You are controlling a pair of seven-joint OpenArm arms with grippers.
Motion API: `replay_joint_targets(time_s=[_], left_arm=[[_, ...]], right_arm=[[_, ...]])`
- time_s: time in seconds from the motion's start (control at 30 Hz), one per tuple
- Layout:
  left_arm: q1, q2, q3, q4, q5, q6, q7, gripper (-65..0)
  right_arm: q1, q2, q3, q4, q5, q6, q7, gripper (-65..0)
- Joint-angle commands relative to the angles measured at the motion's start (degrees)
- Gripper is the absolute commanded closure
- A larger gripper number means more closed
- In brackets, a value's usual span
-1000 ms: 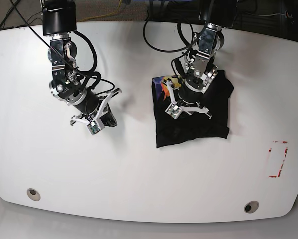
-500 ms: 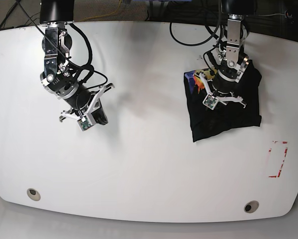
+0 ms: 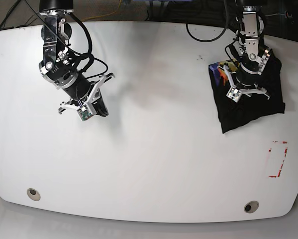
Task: Layout the t-shirt on the table in an organized manner, then fold the t-shirt properly
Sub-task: 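Drag the folded black shirt with the left gripper toward the table edge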
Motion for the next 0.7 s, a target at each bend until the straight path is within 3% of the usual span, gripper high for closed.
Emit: replay_joint_targets(time_s=[0.0, 0.23, 0.47, 0.67], left_arm=[[-0.2, -1.5, -0.8, 0.7, 0.9, 0.3, 1.2, -5.4], [-1.6, -1.1, -0.7, 5.8, 0.9, 0.3, 1.3, -5.4], [-1.0, 3.1, 2.7, 10.9, 1.2, 0.2, 1.6, -5.4], [1.9, 6.3, 6.8, 13.0, 1.3, 0.2, 5.2, -5.4]], right_arm=[[0.3, 0.5, 0.3, 1.1, 0.7, -0.1, 1.4, 0.0], [0.3, 0.5, 0.3, 1.0, 0.4, -0.1, 1.4, 0.0], [0.3, 0.5, 0.3, 0.9, 0.4, -0.1, 1.4, 0.0], [0.3, 0.4, 0.3, 0.9, 0.5, -0.1, 1.4, 0.0]])
